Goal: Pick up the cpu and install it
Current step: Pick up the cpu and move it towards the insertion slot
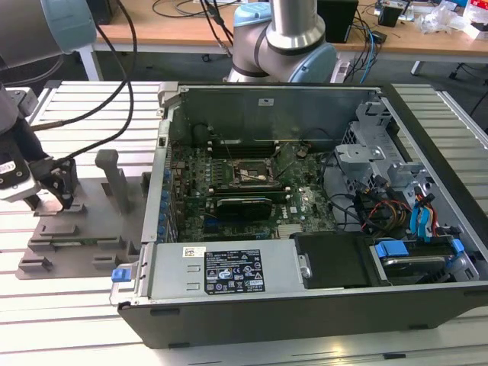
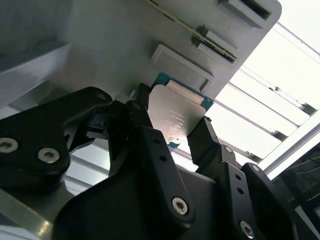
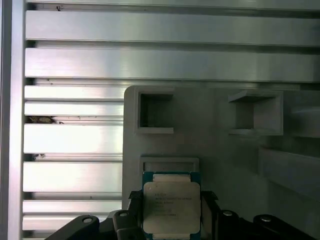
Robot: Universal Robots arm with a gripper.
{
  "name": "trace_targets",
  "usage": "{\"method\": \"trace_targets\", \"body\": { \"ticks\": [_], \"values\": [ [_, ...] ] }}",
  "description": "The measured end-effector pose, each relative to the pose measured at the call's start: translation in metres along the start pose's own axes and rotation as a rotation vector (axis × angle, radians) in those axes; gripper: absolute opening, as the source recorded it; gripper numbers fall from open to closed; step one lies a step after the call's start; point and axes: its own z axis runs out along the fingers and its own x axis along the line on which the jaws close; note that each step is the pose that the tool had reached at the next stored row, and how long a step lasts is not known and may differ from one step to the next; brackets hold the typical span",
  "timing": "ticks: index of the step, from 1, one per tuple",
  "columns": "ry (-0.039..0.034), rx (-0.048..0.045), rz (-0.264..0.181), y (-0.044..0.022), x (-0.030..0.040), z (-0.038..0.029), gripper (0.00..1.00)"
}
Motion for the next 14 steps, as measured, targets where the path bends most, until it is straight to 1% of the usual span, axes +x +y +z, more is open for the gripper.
{"method": "trace_targets", "body": {
  "ticks": [2, 5, 6, 8, 9, 11, 13, 14],
  "values": [
    [0.0000, 0.0000, 0.000, 0.0001, -0.0001, -0.0042, 0.55],
    [0.0000, 0.0000, 0.000, 0.0002, -0.0004, -0.0155, 0.55],
    [0.0000, 0.0000, 0.000, 0.0003, -0.0005, -0.0183, 0.55],
    [-0.0001, -0.0001, 0.000, 0.0003, -0.0006, -0.0220, 0.55],
    [0.0000, 0.0000, 0.000, 0.0004, -0.0007, -0.0259, 0.55],
    [-0.0001, 0.0000, 0.000, 0.0005, -0.0008, -0.0298, 0.55],
    [0.0000, 0.0000, 0.000, 0.0006, -0.0010, -0.0368, 0.55],
    [0.0000, 0.0000, 0.000, 0.0006, -0.0011, -0.0385, 0.55]
  ]
}}
